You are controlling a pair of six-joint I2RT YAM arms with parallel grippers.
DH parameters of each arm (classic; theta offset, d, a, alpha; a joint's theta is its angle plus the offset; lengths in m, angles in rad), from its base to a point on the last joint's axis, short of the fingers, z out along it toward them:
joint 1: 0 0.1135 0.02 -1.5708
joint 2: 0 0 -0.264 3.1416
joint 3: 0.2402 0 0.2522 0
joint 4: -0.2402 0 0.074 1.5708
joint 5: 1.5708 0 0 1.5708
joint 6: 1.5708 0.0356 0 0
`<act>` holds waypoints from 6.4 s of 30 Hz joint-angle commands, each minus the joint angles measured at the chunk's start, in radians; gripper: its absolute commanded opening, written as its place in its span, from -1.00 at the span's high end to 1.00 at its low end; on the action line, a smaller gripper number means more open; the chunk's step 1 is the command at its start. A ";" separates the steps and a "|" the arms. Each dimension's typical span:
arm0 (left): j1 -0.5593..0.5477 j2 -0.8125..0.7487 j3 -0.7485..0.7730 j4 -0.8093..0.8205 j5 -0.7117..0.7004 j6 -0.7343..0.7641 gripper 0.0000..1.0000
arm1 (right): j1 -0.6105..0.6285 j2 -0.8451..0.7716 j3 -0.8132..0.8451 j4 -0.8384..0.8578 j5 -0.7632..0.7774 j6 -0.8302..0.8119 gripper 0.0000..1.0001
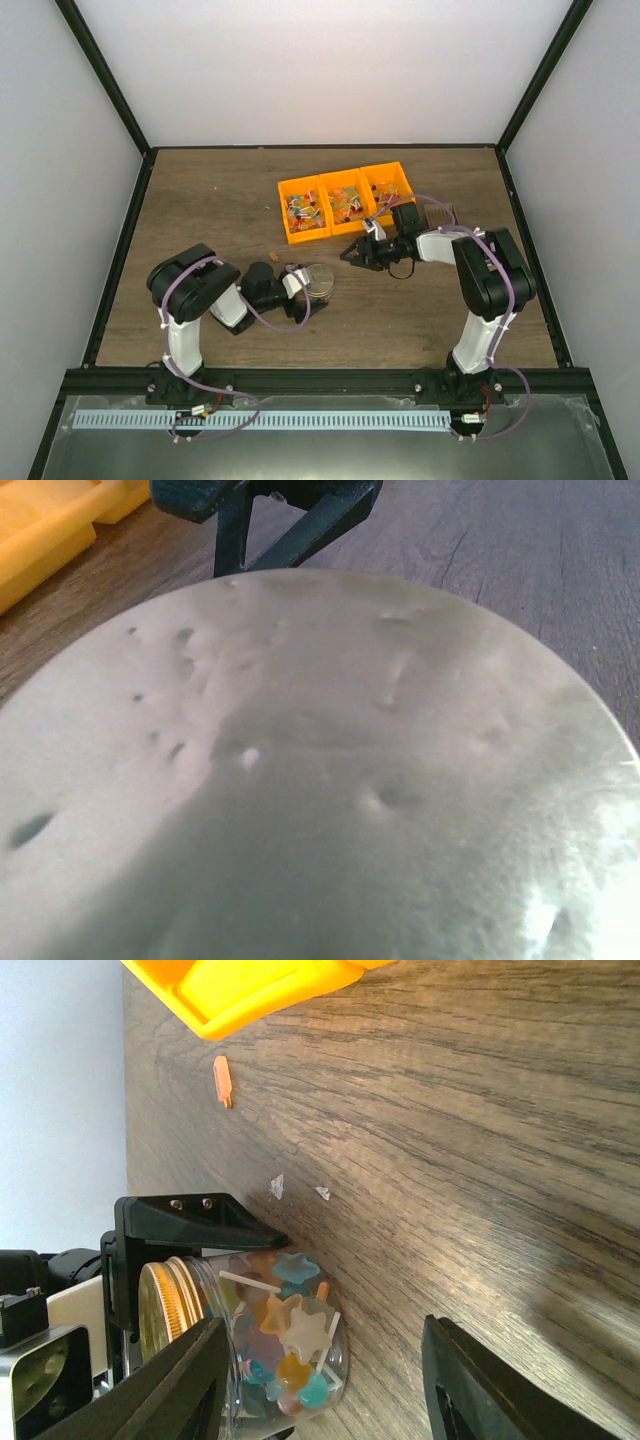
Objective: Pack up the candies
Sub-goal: Move the packing bottle to the center of the board, then screw the bottle lid onto the packing bottle.
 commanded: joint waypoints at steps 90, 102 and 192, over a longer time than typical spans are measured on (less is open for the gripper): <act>0.034 0.084 -0.017 0.182 -0.018 -0.051 -0.66 | 0.388 -0.301 -0.300 0.077 0.110 0.178 0.99; 0.033 0.100 -0.026 0.204 -0.018 -0.067 -0.66 | 0.428 -0.393 -0.331 0.035 0.190 0.201 0.99; 0.028 0.118 -0.017 0.189 -0.015 -0.107 -0.62 | 0.458 -0.438 -0.382 0.103 0.210 0.145 0.98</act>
